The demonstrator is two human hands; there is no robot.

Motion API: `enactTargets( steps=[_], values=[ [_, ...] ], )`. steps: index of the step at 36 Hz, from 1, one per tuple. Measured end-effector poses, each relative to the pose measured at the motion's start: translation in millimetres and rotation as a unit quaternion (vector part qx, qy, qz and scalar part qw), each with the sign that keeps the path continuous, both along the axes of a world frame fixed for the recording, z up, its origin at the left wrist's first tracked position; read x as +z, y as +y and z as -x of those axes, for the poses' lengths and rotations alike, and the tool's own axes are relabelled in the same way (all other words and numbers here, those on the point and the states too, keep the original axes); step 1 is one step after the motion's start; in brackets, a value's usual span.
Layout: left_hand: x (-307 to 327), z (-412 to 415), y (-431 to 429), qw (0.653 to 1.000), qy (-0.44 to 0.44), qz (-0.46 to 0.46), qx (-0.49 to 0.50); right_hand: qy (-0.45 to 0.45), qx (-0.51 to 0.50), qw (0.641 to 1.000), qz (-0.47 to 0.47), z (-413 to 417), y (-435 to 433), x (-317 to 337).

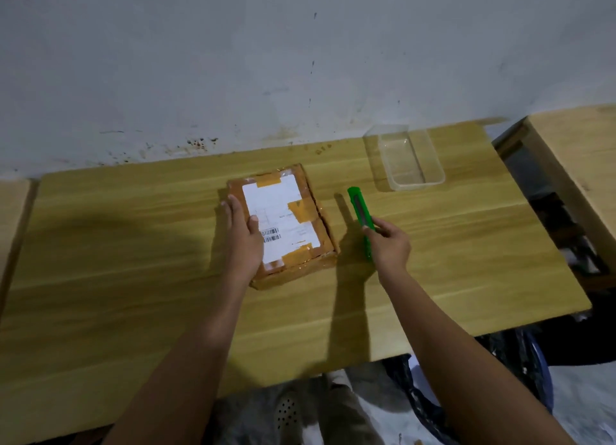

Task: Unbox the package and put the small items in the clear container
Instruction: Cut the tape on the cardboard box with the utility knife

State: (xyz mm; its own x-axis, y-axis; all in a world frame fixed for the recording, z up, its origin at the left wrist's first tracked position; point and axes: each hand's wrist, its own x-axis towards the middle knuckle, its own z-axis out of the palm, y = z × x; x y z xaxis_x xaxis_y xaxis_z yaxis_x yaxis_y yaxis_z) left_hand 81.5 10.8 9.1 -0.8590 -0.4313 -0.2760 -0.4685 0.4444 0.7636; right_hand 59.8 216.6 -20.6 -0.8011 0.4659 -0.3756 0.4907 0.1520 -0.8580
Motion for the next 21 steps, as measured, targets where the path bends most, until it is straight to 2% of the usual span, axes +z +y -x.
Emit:
enactTargets(
  steps=[4,8,11,16,21],
  values=[
    [-10.6,17.3,0.8,0.998,0.005,0.027,0.049,0.001,0.04,0.998,-0.043,45.6,-10.5,-7.9],
    [-24.1,24.1,-3.7,0.999,0.012,0.017,0.045,0.025,0.093,0.99,-0.099,82.0,-12.8,-13.3],
    [-29.7,26.7,-5.8,0.998,0.012,0.042,0.047,0.027,0.124,0.985,-0.118,101.5,-12.4,-17.9],
    [-40.3,25.3,-8.7,0.995,0.079,0.056,0.015,0.031,0.152,0.973,-0.171,126.7,-16.2,-21.0],
    [-39.2,26.6,-8.5,0.996,0.058,0.059,0.026,0.035,0.179,0.962,-0.202,140.6,-19.2,-20.1]
  ],
)
